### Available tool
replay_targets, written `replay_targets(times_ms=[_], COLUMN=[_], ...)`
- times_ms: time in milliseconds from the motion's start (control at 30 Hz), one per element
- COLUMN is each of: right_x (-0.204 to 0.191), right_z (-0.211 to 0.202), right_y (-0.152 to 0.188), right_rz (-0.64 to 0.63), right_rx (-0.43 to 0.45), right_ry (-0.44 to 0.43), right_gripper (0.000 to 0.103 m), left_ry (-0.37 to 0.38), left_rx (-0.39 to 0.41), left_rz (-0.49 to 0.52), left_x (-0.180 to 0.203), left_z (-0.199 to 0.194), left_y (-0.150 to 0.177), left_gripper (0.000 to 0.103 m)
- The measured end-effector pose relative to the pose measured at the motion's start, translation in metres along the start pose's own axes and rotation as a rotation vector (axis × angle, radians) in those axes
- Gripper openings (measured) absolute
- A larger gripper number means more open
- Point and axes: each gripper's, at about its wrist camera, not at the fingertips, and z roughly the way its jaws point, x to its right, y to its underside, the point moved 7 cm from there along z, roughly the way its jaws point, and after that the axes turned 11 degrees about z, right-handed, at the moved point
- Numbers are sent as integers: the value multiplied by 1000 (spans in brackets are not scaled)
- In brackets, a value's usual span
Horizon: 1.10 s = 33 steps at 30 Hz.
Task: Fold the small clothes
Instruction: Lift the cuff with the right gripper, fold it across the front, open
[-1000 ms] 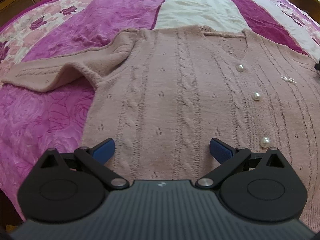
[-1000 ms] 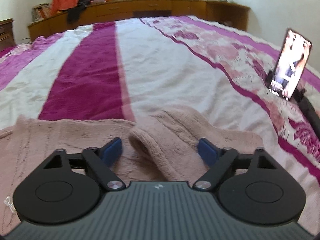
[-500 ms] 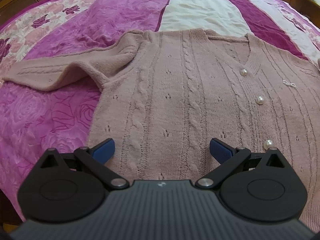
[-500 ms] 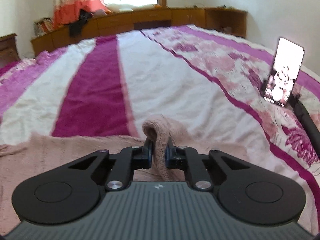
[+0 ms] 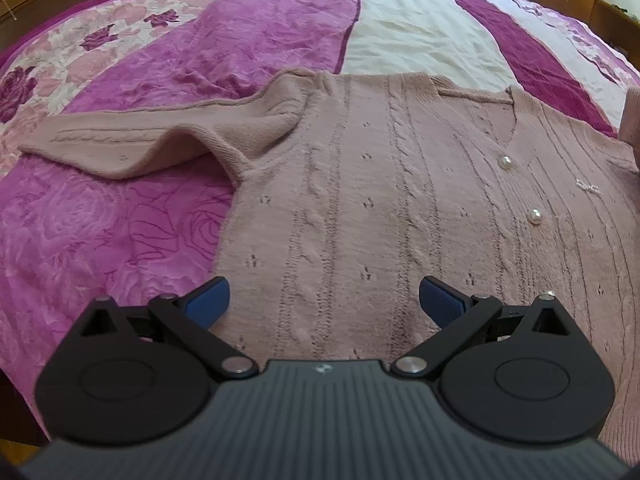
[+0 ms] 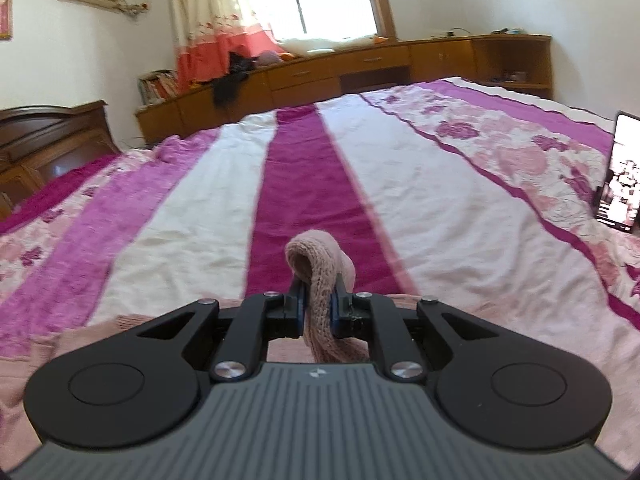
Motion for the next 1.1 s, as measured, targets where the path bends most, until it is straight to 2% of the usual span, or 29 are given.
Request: replay_targets(times_ms=[267, 567, 833, 1100], right_x=[-54, -120, -174, -201], right_z=[-15, -14, -9, 15], right_y=[-1, 17, 53, 106], right_rz=[36, 46, 52, 53], right_rx=[-16, -50, -115, -221], right_ry=[-123, -220, -307, -334], right_gripper=[13, 13, 13, 13], left_ry=[-8, -31, -37, -42], left_rx=[21, 49, 53, 58], left_rz=[-17, -35, -58, -78], left_x=[-13, -31, -44, -55], left_z=[-4, -11, -11, -11], left_y=[-1, 0, 5, 8], left_gripper=[103, 103, 103, 103])
